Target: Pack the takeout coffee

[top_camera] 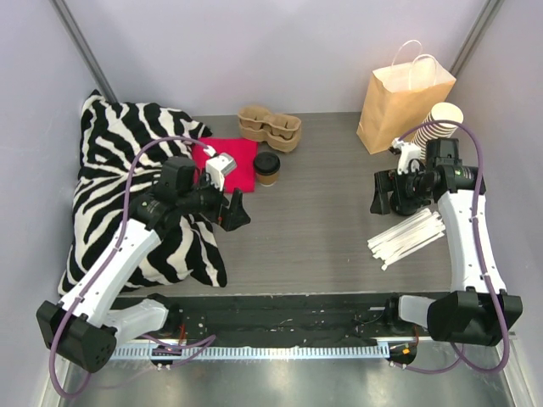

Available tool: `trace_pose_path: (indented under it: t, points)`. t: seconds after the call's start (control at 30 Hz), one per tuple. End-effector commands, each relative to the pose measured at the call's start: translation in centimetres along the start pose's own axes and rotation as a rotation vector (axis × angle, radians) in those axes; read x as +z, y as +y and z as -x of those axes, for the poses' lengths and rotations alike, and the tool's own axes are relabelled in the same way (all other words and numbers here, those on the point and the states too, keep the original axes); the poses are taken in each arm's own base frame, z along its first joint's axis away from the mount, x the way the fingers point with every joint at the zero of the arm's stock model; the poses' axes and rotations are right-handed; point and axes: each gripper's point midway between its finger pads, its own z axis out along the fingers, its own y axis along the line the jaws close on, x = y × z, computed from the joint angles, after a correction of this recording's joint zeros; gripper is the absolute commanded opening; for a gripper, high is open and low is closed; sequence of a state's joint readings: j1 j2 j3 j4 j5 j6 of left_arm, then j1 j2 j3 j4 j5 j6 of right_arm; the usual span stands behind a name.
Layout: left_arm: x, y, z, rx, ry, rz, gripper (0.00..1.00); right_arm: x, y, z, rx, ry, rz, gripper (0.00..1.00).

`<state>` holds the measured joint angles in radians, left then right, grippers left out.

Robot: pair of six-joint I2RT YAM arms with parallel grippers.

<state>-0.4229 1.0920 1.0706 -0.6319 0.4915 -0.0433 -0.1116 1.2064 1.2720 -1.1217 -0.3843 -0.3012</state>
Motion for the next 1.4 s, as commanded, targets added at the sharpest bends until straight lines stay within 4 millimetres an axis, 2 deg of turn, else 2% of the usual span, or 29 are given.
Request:
trace_pose_path:
  t: [0.0, 0.07, 0.13, 0.17, 0.23, 0.27, 0.3, 0.37, 0.4, 0.43, 0.47, 0.5, 0.57, 0.6, 0.63, 0.7, 0.73, 0.77, 0.97, 1.17, 1.37]
  points:
    - [-0.2, -0.3, 0.3, -0.016, -0.033, -0.005, 1.00, -0.6, -0.5, 1.5, -0.035, -0.005, -0.008, 0.94]
    - [-0.2, 0.0, 0.4, -0.039, -0.037, 0.006, 1.00, 0.1, -0.8, 2.4, -0.026, -0.008, 0.006, 0.92]
    - [-0.3, 0.6, 1.3, -0.081, -0.058, 0.026, 1.00, 0.3, -0.7, 4.2, -0.015, -0.047, 0.028, 0.90]
    - [-0.1, 0.9, 1.6, -0.103, -0.063, 0.028, 1.00, 1.2, -0.9, 5.7, -0.023, -0.073, 0.038, 0.89]
    - [-0.3, 1.4, 2.8, -0.143, -0.087, 0.019, 1.00, 1.5, -0.6, 9.2, -0.067, -0.138, 0.033, 0.88]
    - [0.0, 1.7, 3.0, -0.162, -0.082, 0.016, 1.00, 3.7, 0.2, 10.8, -0.118, -0.126, 0.045, 0.88]
    - [0.0, 2.0, 3.4, -0.177, -0.086, 0.016, 1.00, 3.1, 1.0, 14.2, -0.179, -0.189, 0.034, 0.88]
    - [-0.5, 2.8, 4.7, -0.220, -0.104, 0.014, 1.00, 4.4, 2.5, 17.8, -0.260, -0.221, 0.040, 0.87]
    - [-0.2, 3.3, 4.6, -0.246, -0.090, 0.007, 1.00, 5.3, 4.2, 21.2, -0.309, -0.264, 0.060, 0.86]
    - [-0.8, 4.2, 5.3, -0.264, -0.111, 0.018, 1.00, 6.3, 4.8, 22.8, -0.326, -0.283, 0.072, 0.85]
    - [-0.9, 4.2, 5.6, -0.276, -0.116, -0.011, 1.00, 6.9, 5.5, 24.7, -0.352, -0.322, 0.077, 0.85]
    - [-0.9, 4.7, 5.7, -0.294, -0.119, -0.012, 1.00, 8.7, 6.8, 26.9, -0.388, -0.347, 0.083, 0.85]
    - [-1.2, 5.7, 6.3, -0.334, -0.148, -0.008, 1.00, 10.2, 8.1, 29.4, -0.426, -0.396, 0.080, 0.85]
    - [-1.4, 5.9, 6.4, -0.344, -0.159, -0.008, 1.00, 10.0, 8.8, 31.2, -0.453, -0.445, 0.067, 0.85]
    - [-1.3, 6.3, 6.3, -0.361, -0.161, -0.002, 1.00, 12.8, 10.0, 31.1, -0.472, -0.420, 0.079, 0.86]
    - [-1.2, 6.4, 6.3, -0.364, -0.167, -0.001, 1.00, 13.8, 10.9, 32.7, -0.513, -0.470, 0.062, 0.87]
    - [-1.0, 6.6, 6.0, -0.371, -0.160, -0.002, 1.00, 15.8, 11.6, 32.4, -0.530, -0.452, 0.058, 0.87]
    - [-0.9, 6.6, 5.9, -0.374, -0.157, 0.000, 1.00, 16.3, 11.8, 33.0, -0.544, -0.473, 0.046, 0.87]
    - [-0.2, 6.8, 5.3, -0.395, -0.129, -0.015, 0.98, 21.1, 12.1, 32.9, -0.605, -0.467, 0.018, 0.87]
    - [0.2, 7.5, 5.1, -0.403, -0.117, -0.001, 0.97, 24.0, 13.0, 31.9, -0.668, -0.455, 0.053, 0.83]
    - [0.3, 8.3, 4.9, -0.401, -0.103, 0.040, 0.95, 26.4, 13.7, 31.0, -0.696, -0.437, 0.080, 0.70]
